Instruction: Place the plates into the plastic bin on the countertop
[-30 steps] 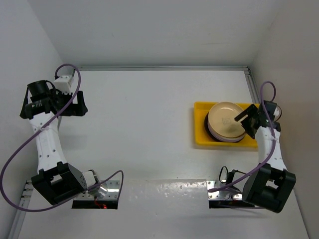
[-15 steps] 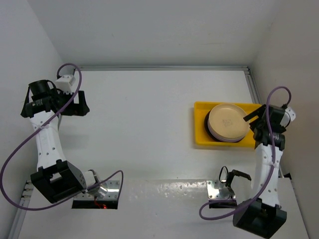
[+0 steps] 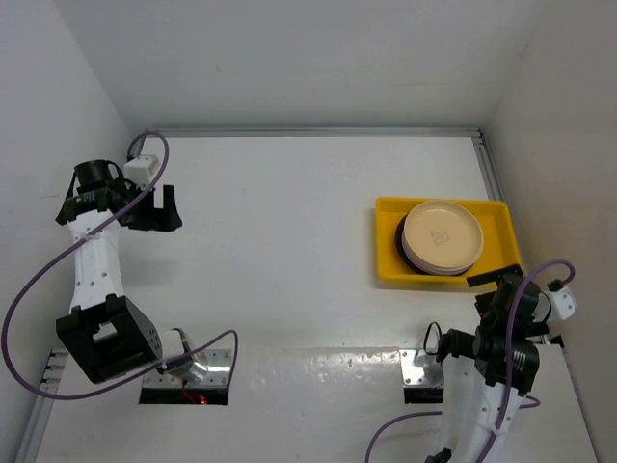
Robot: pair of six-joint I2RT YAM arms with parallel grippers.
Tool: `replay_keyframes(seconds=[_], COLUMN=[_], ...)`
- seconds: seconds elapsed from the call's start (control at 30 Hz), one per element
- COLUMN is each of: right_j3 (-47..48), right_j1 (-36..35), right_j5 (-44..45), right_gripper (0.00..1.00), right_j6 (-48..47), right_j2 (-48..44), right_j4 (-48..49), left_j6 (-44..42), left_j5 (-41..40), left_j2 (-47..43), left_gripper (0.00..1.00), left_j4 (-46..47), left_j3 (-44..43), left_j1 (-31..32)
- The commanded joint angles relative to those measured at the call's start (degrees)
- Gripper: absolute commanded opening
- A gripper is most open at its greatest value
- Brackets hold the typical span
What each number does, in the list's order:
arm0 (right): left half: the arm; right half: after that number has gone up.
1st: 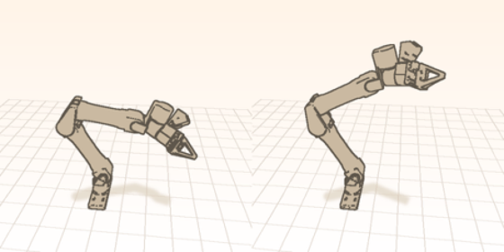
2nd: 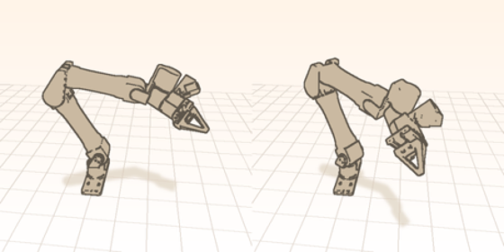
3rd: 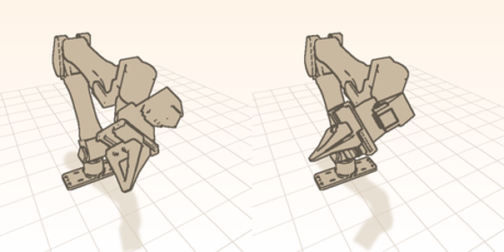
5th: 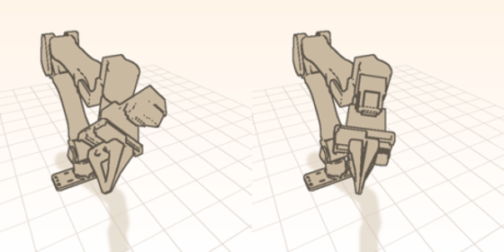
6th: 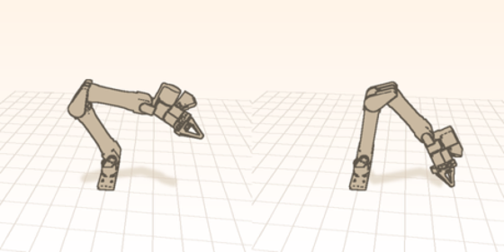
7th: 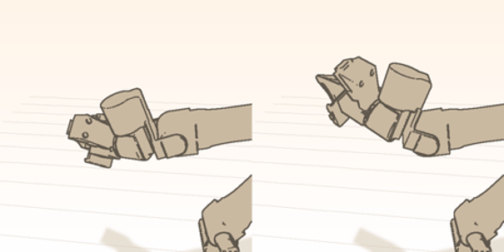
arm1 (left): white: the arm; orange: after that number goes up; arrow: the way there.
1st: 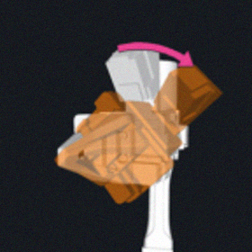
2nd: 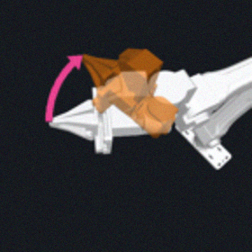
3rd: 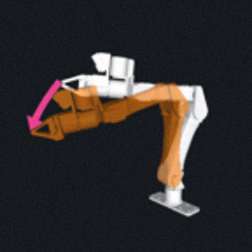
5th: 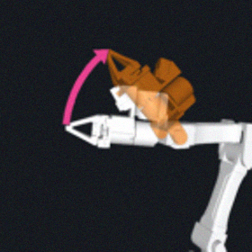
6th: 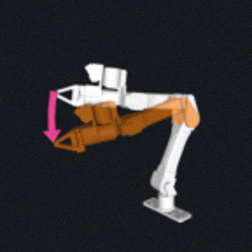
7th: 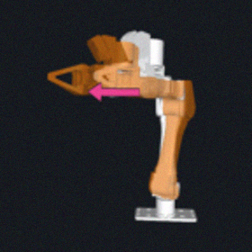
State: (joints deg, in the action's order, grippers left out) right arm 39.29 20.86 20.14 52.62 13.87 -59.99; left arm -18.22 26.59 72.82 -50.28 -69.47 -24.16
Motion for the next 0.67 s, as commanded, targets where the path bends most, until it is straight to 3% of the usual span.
replay_keyframes(seconds=[0.0,0.63], right_j3=[0.52,0.35], right_j1=[0.06,-1.88], right_j5=[2.17,3.5], right_gripper=[1.0,1.0], right_j6=[4.84,6.62], right_j2=[-0.6,-2.8], right_j4=[-11.19,-12.87], left_j6=[-0.94,-1.47], left_j5=[-1.1,-2.77], left_j2=[-0.04,-4.26], left_gripper=[1.0,1.0], left_j4=[1.77,1.77], left_j3=[2.4,6.1], left_j1=[1.13,1.66])
